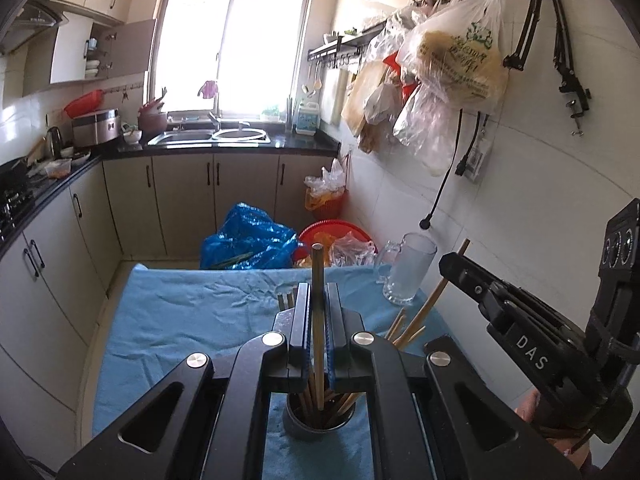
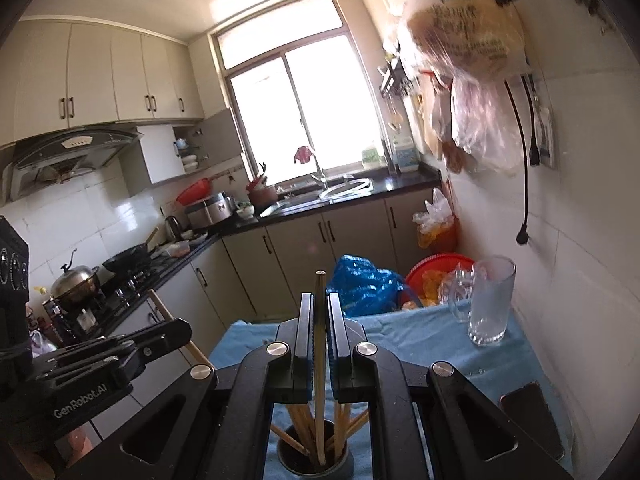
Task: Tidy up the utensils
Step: 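Lift both held chopsticks upright and lower them into the black cup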
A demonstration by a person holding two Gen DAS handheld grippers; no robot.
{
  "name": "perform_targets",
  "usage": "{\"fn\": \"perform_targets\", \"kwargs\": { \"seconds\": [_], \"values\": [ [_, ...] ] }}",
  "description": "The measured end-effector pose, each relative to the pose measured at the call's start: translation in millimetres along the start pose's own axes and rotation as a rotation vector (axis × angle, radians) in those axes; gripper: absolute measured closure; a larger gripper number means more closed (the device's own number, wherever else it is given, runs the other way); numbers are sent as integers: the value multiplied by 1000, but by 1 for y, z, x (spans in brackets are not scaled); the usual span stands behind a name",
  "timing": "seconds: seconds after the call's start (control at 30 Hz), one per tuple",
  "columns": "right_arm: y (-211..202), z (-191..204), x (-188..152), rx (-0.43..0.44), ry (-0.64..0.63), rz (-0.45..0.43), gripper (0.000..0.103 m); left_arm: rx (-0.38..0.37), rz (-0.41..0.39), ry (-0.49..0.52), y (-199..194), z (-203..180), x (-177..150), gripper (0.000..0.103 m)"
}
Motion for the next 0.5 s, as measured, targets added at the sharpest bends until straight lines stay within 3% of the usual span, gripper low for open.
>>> {"fn": "perform_targets", "kwargs": {
  "seconds": [0.5],
  "values": [
    [39,-1,-67,24,-1,158,97,77,75,17,30,28,-57,97]
  ]
}}
Point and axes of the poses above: each gripper's, at about its wrist camera, not at the fingertips, and y roughly the way its jaws point, z to its left, x to its top, the point moved 7 cm from there along y, roughly the way its jaws point, and after that the axes turned 13 degrees about -y, right-handed, at the moved point
